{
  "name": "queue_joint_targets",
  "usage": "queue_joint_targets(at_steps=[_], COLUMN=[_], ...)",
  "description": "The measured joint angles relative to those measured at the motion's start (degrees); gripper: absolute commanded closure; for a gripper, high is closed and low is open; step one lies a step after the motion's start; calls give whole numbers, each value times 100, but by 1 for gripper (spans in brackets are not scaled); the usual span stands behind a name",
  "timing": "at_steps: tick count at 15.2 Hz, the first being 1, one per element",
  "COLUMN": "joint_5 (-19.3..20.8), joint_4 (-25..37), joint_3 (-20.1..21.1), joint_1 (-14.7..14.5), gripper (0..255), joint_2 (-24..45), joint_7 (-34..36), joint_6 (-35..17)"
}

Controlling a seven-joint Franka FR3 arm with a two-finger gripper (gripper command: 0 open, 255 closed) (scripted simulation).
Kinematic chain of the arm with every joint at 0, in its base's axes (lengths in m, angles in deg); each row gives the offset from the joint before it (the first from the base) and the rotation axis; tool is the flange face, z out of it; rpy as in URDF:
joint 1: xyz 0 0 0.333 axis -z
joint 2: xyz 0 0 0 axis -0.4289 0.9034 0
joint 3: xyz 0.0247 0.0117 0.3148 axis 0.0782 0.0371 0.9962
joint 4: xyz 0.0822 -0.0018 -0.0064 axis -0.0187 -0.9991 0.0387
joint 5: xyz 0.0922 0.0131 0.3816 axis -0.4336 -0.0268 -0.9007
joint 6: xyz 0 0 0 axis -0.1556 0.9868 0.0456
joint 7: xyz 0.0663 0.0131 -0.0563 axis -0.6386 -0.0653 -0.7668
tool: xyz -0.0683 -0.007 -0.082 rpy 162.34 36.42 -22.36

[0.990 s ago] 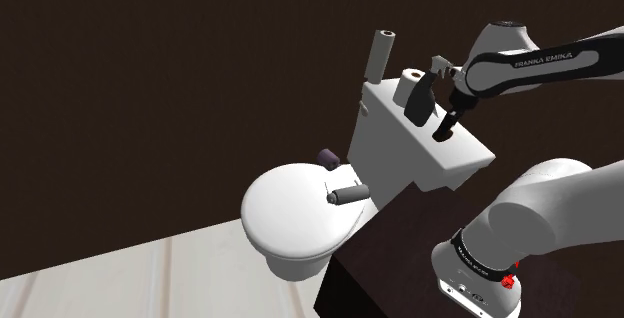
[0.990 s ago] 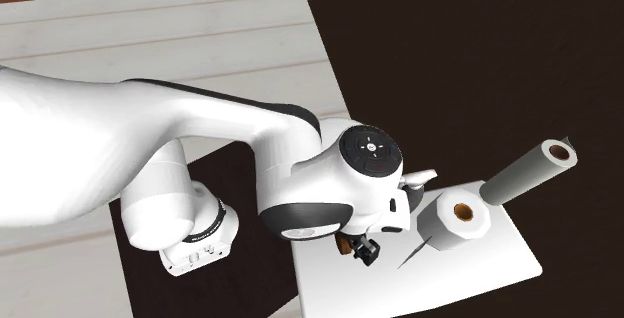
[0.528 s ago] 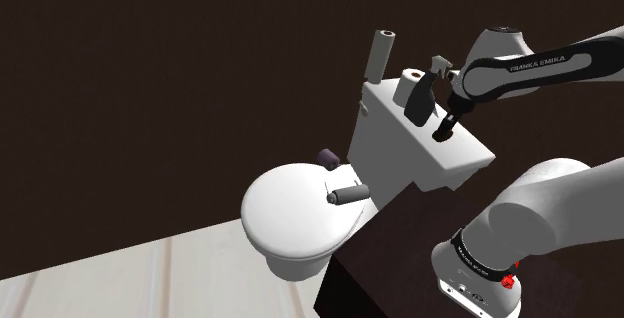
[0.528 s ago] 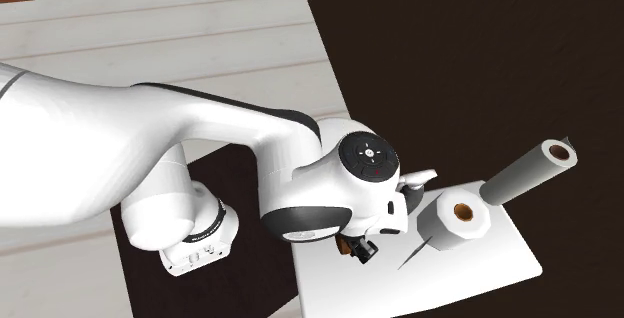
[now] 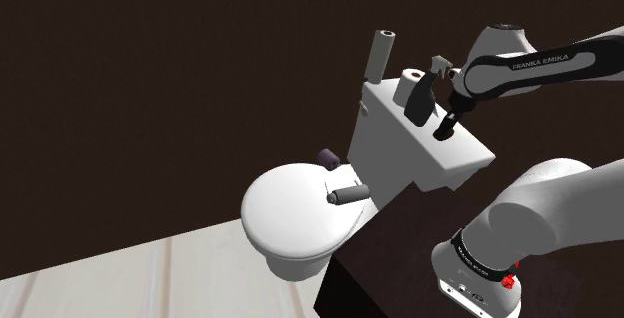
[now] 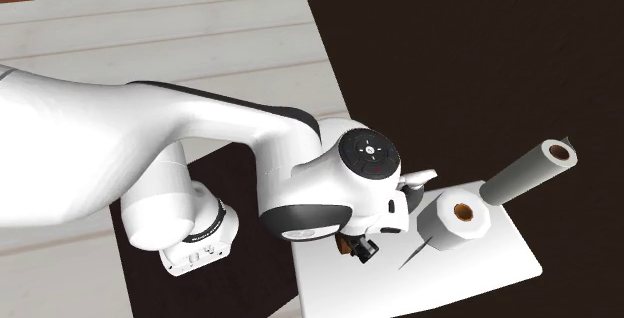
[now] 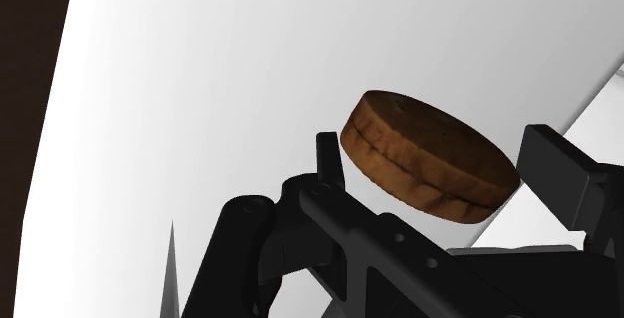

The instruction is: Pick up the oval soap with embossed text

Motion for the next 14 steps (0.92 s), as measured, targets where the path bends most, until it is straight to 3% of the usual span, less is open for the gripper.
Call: queue_joint_targets(at_steps=[14], joint_5=[-267], joint_4=[627], joint_3=[448], joint_1=[16], gripper=[255], joint_2=[-681], joint_7=[-54], joint_6=[1303])
